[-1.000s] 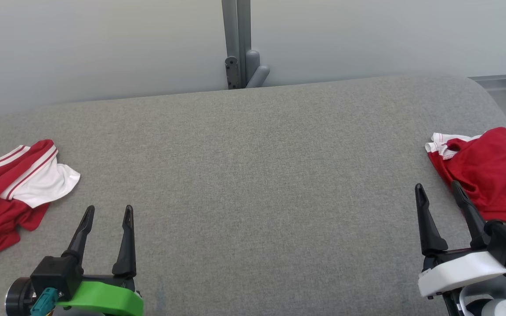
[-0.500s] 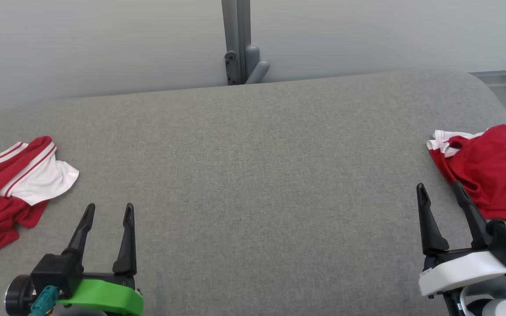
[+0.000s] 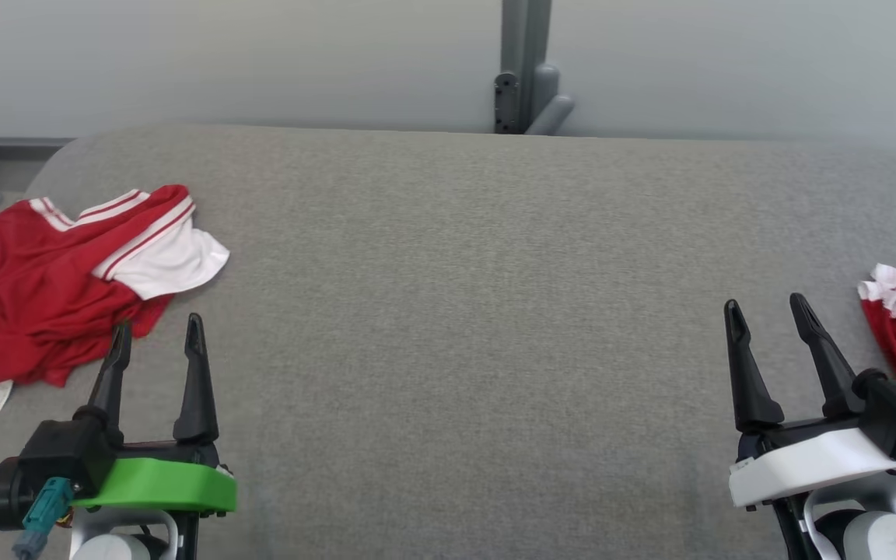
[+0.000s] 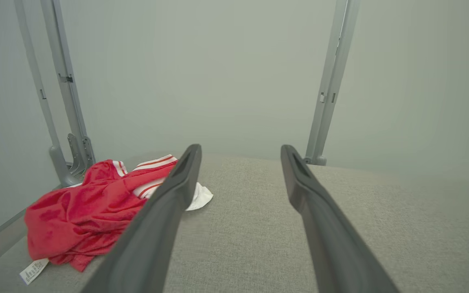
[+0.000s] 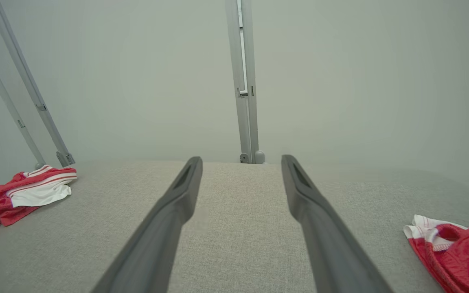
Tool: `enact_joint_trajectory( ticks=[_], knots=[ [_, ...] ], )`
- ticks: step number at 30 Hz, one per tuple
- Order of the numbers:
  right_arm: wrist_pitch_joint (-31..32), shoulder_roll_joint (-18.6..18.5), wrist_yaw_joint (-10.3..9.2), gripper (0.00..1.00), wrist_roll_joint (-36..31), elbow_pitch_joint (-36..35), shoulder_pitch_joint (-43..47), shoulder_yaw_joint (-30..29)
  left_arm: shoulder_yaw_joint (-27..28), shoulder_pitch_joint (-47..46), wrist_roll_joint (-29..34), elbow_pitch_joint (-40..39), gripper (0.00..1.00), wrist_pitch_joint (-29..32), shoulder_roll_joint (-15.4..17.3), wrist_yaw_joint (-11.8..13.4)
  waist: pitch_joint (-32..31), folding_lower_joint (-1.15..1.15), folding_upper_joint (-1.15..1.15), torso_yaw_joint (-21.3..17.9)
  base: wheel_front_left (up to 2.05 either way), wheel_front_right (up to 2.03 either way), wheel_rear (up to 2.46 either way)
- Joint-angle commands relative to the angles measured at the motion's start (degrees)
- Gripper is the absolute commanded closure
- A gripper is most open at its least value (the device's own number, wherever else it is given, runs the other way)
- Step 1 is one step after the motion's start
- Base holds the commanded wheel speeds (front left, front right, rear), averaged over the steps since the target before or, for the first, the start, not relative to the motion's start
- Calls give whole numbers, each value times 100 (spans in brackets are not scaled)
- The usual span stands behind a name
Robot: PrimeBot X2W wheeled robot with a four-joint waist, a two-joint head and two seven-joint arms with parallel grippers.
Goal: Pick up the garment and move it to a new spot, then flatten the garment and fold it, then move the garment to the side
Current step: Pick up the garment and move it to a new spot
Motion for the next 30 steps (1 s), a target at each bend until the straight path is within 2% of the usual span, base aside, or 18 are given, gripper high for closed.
enact_joint_trajectory(
  ticks=[1, 7, 14, 23, 30],
  knots=[
    [22, -8, -6, 0, -15, -32, -59, 4, 36, -81, -7, 16, 0, -44, 11, 27, 24, 0, 0, 579, 0, 0, 0],
    [82, -18, -6, 0, -27, -32, -151, 127, 139, -72, 6, 10, 0, -105, 83, 88, 37, 0, 0, 1123, 0, 0, 0],
    [61, 2, -6, 0, 15, 33, -170, 179, 193, -104, -50, 52, 0, -156, 117, 58, 51, 0, 0, 1471, 0, 0, 0],
    [67, 13, -6, 0, 26, 46, -206, 182, 174, -140, -22, 28, 0, -192, 99, 72, 67, 0, 0, 1558, 0, 0, 0],
    [120, -4, -6, 0, -29, -64, -341, 205, 235, -401, -59, 16, 0, -218, 67, 57, 308, 0, 0, 1494, 0, 0, 0]
  ],
)
